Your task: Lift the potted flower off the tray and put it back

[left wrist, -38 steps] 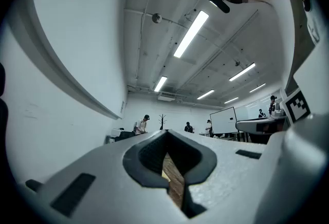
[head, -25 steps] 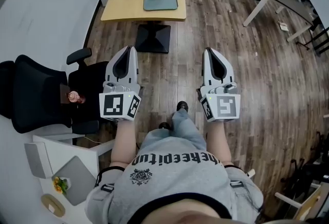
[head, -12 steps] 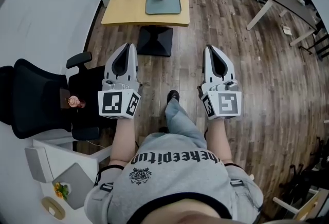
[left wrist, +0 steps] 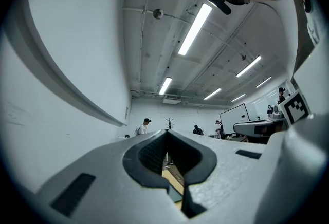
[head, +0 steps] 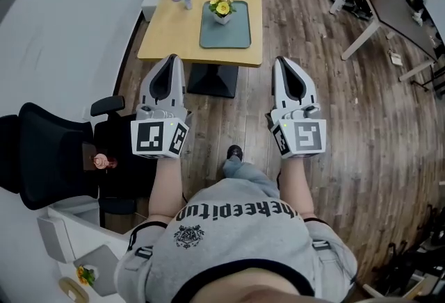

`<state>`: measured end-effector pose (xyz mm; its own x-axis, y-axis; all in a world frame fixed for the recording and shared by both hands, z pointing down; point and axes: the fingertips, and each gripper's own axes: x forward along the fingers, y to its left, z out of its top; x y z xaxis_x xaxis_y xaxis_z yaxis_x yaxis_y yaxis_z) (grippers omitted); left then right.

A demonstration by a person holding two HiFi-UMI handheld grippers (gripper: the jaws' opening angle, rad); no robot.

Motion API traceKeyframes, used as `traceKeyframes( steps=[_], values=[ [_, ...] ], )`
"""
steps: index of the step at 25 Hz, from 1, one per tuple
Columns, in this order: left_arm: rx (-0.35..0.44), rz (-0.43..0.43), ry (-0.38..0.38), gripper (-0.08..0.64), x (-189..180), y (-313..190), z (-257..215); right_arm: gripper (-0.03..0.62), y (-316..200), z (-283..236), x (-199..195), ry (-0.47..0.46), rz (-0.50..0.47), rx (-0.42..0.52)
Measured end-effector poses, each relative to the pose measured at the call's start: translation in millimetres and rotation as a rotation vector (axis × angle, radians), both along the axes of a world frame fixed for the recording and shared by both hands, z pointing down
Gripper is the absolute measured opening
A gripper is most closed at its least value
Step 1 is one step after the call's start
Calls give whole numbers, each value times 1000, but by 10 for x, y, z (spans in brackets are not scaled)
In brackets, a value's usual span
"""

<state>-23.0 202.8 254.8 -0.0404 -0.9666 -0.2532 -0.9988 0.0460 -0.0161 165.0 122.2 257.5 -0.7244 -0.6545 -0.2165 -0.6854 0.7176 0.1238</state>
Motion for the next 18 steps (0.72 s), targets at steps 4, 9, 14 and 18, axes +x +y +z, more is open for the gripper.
traceKeyframes(
  steps=[4, 9, 14, 18],
  values=[
    [-7, 1, 1, 3, -91, -427, -13, 3, -454, -46, -124, -11, -12, 1],
    [-17, -13, 4, 3, -209, -845, 29, 3, -886, -58, -292, -14, -36, 2],
    [-1, -19, 4, 3, -261, -1180, 27, 3, -1215, -30, -356, -21, -48, 6],
    [-24, -18, 17, 3, -282, -1337, 149, 3, -1398, 27, -417, -20, -59, -8]
  ],
)
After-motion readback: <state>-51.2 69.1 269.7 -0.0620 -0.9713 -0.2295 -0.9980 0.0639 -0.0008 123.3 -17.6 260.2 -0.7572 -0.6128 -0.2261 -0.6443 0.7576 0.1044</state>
